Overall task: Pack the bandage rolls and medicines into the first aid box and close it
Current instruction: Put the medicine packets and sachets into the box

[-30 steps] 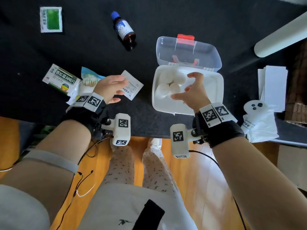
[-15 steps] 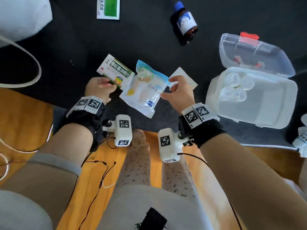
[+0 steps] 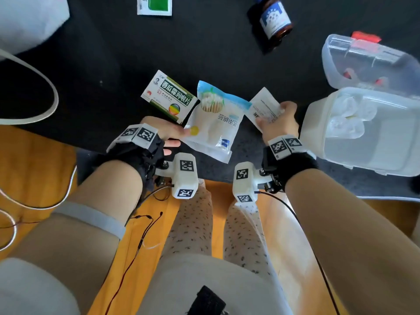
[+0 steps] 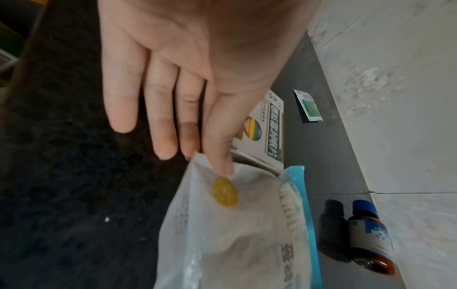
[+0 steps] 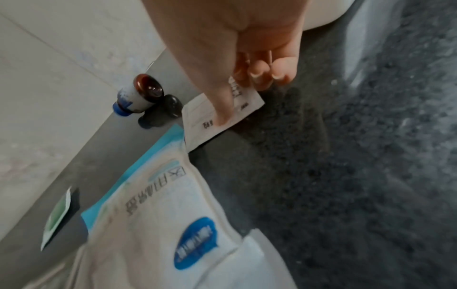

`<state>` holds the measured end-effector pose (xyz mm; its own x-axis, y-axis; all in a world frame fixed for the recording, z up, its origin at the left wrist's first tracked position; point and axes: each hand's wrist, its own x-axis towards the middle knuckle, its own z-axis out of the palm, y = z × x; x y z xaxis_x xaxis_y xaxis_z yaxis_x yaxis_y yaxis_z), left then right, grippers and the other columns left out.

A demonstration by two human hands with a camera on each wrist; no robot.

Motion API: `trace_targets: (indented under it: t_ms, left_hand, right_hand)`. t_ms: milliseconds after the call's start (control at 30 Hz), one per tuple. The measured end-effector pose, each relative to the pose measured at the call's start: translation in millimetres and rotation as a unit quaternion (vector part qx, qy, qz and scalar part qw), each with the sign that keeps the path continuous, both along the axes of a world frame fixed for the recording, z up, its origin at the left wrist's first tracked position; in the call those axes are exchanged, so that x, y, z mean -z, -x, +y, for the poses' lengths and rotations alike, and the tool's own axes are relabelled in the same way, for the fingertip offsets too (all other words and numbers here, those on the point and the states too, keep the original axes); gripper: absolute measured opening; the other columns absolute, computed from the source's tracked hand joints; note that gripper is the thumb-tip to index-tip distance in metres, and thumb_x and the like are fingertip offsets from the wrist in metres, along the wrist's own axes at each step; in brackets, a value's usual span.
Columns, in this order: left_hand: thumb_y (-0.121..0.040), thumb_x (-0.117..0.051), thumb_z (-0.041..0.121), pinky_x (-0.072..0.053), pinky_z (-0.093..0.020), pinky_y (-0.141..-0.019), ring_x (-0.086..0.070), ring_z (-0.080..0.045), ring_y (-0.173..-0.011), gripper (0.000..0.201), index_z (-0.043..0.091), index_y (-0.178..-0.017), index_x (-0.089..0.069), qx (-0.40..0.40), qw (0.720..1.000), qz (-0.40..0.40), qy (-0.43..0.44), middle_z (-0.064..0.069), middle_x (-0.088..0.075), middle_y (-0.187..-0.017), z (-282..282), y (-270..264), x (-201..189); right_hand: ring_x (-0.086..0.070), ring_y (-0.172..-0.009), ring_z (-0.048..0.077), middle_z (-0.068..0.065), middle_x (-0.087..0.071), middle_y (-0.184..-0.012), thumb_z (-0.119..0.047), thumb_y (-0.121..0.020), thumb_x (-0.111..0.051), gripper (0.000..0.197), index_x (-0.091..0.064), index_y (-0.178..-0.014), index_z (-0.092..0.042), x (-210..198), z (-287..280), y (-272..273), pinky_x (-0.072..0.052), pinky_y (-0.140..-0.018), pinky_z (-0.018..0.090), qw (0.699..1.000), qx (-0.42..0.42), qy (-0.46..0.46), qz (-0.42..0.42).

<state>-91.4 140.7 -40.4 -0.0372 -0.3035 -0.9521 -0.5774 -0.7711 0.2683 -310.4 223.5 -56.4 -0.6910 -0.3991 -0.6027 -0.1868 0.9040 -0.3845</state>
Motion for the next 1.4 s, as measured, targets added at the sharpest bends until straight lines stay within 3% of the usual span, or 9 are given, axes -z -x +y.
trace_targets:
  t_ms: [133,233,400,533,667,767,1000,1233,1400]
  left_hand:
    - [-0.071,-0.076,0.037,-0.052,-0.027,-0.061,-0.066,-0.012,-0.093,0.055,0.003,-0.111,-0.06,0.024,0.999,-0.019,-0.036,-0.004,-0.069,-0.109,7.6,12.7,-2.0]
    - [-0.074,-0.076,0.022,-0.054,-0.023,-0.055,-0.062,-0.014,-0.089,0.032,0.004,-0.096,-0.062,0.031,0.998,0.016,-0.054,-0.007,-0.066,-0.104,14.5,18.0,-5.7]
    - [-0.08,-0.068,0.007,-0.053,-0.03,-0.082,-0.063,-0.013,-0.079,0.01,0.008,-0.082,-0.058,-0.003,0.999,0.036,-0.027,-0.006,-0.066,-0.084,21.2,35.0,-37.0]
    - [-0.08,-0.068,0.004,-0.059,-0.026,-0.062,-0.071,-0.013,-0.069,0.009,0.009,-0.084,-0.061,-0.041,0.996,0.07,0.031,-0.007,-0.072,-0.077,19.9,44.8,-67.0]
    - [-0.086,-0.062,0.009,-0.059,-0.019,-0.059,-0.07,-0.005,-0.059,0.003,0.011,-0.087,-0.062,-0.061,0.986,0.127,0.093,-0.005,-0.069,-0.084,19.0,64.3,-97.9]
    - [-0.088,-0.059,0.008,-0.058,-0.019,-0.064,-0.069,-0.009,-0.07,0.004,0.011,-0.088,-0.061,-0.09,0.974,0.169,0.124,-0.005,-0.068,-0.086,23.7,87.5,-121.9]
    - [-0.087,-0.059,0.004,-0.059,-0.022,-0.063,-0.069,-0.015,-0.076,0.01,0.009,-0.094,-0.061,-0.116,0.953,0.25,0.13,-0.005,-0.071,-0.081,49.1,164.2,-156.8]
    - [-0.087,-0.06,0.011,-0.057,-0.023,-0.078,-0.071,-0.011,-0.073,0.007,0.011,-0.083,-0.065,-0.037,0.949,0.299,0.092,0.003,-0.075,-0.068,77.5,222.9,-166.1]
    - [-0.089,-0.058,0.028,-0.058,-0.021,-0.065,-0.072,-0.008,-0.065,0.017,0.013,-0.088,-0.065,-0.027,0.949,0.299,0.098,0.003,-0.075,-0.07,88.5,243.2,-169.0]
  right_hand:
    - [-0.055,-0.103,0.026,0.007,-0.05,-0.122,-0.035,-0.079,-0.068,0.05,-0.042,-0.117,-0.013,-0.6,10.5,2.3,-0.044,-0.076,0.034,0.999,-0.039,-0.037,-0.009]
    - [-0.057,-0.09,0.025,0.009,-0.052,-0.122,-0.041,-0.08,-0.066,0.048,-0.052,-0.115,-0.012,-0.6,17.1,6.2,-0.043,-0.07,0.033,0.994,-0.065,-0.076,-0.041]
    - [-0.06,-0.084,0.025,0.011,-0.064,-0.102,-0.025,-0.082,-0.061,0.017,-0.061,-0.093,-0.011,-14.8,27.3,8.6,-0.043,-0.066,0.031,0.993,-0.106,-0.02,-0.051]
    - [-0.055,-0.08,0.024,0.005,-0.058,-0.091,-0.01,-0.082,-0.056,0.01,-0.05,-0.09,-0.01,-44.6,27.1,14.5,-0.036,-0.066,0.028,0.983,-0.142,0.101,-0.054]
    - [-0.055,-0.077,0.011,-0.014,-0.05,-0.08,0.002,-0.082,-0.05,0.036,-0.044,-0.112,-0.015,-87.5,24.8,30.1,-0.049,-0.069,0.028,0.958,-0.113,0.253,-0.067]
    - [-0.051,-0.076,0.007,-0.015,-0.05,-0.081,0.011,-0.074,-0.044,0.051,-0.049,-0.116,-0.017,-118.0,24.9,52.7,-0.041,-0.064,0.006,0.954,-0.125,0.268,-0.05]
    - [-0.048,-0.084,0.017,-0.005,-0.05,-0.093,-0.031,-0.06,-0.083,0.057,-0.05,-0.104,-0.019,-156.1,44.0,96.5,-0.039,-0.073,0.028,0.937,-0.265,0.226,-0.011]
    - [-0.059,-0.093,0.023,-0.001,-0.066,-0.102,-0.031,-0.076,-0.07,0.03,-0.061,-0.102,-0.021,-168.8,76.8,140.3,-0.043,-0.079,0.03,0.931,-0.293,0.176,0.127]
    - [-0.059,-0.083,0.021,-0.003,-0.068,-0.086,-0.026,-0.079,-0.066,0.016,-0.067,-0.095,-0.028,-177.1,93.6,167.5,-0.049,-0.076,0.031,0.948,-0.253,0.157,0.109]
